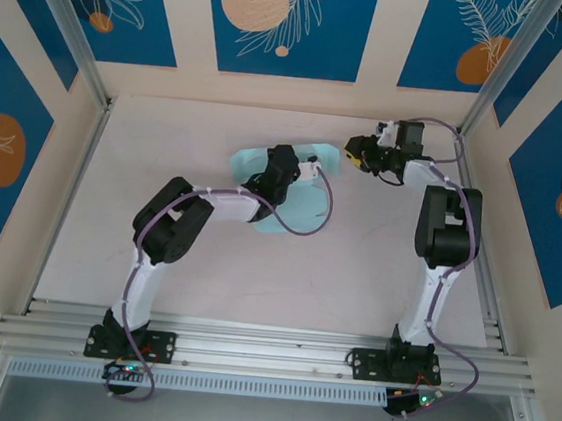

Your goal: Fold the paper box

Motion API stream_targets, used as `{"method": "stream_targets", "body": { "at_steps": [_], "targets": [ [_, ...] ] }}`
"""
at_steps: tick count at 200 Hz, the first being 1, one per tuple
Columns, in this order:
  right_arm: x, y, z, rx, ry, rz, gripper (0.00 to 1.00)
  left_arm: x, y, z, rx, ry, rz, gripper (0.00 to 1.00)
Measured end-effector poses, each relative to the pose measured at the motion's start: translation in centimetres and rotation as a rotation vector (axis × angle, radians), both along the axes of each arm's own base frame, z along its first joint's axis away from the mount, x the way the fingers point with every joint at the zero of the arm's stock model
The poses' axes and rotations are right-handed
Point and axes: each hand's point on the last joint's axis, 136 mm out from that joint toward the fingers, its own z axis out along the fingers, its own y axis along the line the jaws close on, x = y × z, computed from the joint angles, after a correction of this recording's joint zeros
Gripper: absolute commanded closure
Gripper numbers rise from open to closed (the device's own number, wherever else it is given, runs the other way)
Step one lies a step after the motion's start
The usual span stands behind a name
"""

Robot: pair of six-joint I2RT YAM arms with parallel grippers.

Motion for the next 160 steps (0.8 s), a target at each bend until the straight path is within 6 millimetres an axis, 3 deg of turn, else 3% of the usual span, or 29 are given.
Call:
{"method": "stream_targets", "body": {
  "at_steps": [48, 89, 160],
  "targets": [
    [-0.6, 1.1, -2.4, 0.001, 0.046, 0.032, 0.58, 0.2, -0.2, -1.2, 0.037, -0.003, -0.008, 0.92],
    [-2.7, 2.8, -4.6, -0.004, 0.088, 0.078, 0.58, 0.2, -0.2, -1.6, 0.049, 0.002, -0.013, 0.91],
    [-3.9, 4.4, -5.6, -0.039, 0.053, 0.146, 0.58, -0.2, 0.1, -2.5, 0.062, 0.015, -0.015, 0.89]
  ]
}}
